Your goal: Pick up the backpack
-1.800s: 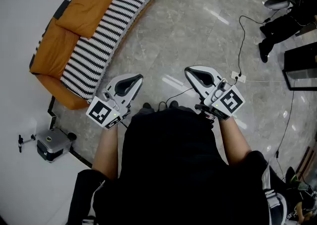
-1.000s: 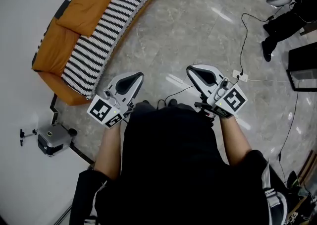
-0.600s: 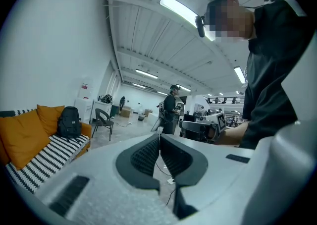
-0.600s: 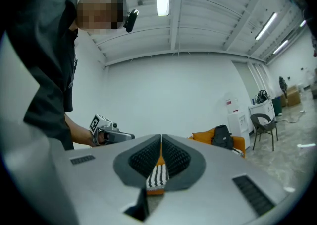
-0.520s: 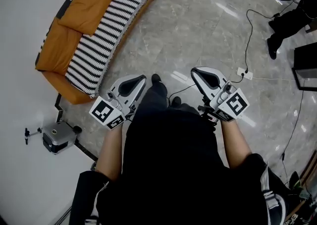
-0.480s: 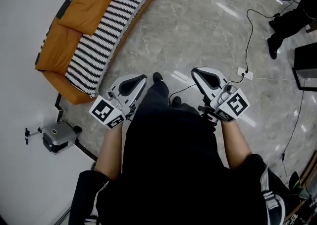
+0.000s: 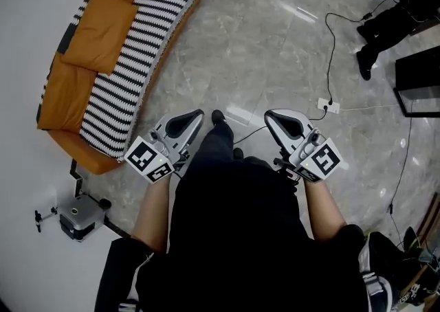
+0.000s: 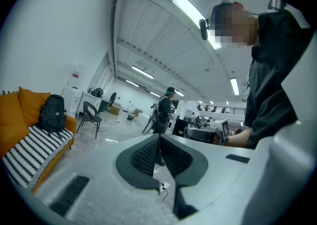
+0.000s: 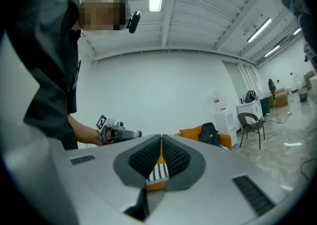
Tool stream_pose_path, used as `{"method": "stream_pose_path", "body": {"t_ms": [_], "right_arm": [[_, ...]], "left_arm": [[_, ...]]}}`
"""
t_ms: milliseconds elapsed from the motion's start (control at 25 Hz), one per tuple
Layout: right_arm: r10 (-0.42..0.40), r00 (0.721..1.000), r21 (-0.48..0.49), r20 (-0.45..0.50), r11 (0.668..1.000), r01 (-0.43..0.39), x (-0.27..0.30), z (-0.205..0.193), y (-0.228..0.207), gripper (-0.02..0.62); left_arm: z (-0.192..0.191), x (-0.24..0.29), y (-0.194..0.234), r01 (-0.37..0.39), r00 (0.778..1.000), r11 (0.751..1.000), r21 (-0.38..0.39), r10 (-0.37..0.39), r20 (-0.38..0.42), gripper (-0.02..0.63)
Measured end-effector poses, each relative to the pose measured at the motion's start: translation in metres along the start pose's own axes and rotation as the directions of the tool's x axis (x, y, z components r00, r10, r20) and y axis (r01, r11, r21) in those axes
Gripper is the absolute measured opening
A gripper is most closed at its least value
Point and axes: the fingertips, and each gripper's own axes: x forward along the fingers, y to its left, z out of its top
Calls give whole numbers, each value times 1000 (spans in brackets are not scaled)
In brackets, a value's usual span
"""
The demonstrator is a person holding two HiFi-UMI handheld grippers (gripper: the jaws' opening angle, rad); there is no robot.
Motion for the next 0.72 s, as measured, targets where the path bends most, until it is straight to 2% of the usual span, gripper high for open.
{"method": "stream_pose_path", "body": {"t_ms": [80,280,480,720], "right_arm": [[-10,1000,-2,-24,1000,10,6,-1,-22,28],[0,999,-6,-53,1000,0,48,7,-57,28],[51,994,-4,-92,999,-51,114,17,-90,28],[128,978,-18,-164,991,-132,186,24,-122,28]], "left_arm": [[13,18,18,8,999,1000,-11,-8,35,23],[31,37,67,11,999,1000,-22,-10,36,23],[49,45,134,-22,998,998,-56,25,57,23],[68,42,209,-93,990,991,-99,102,99,23]]}}
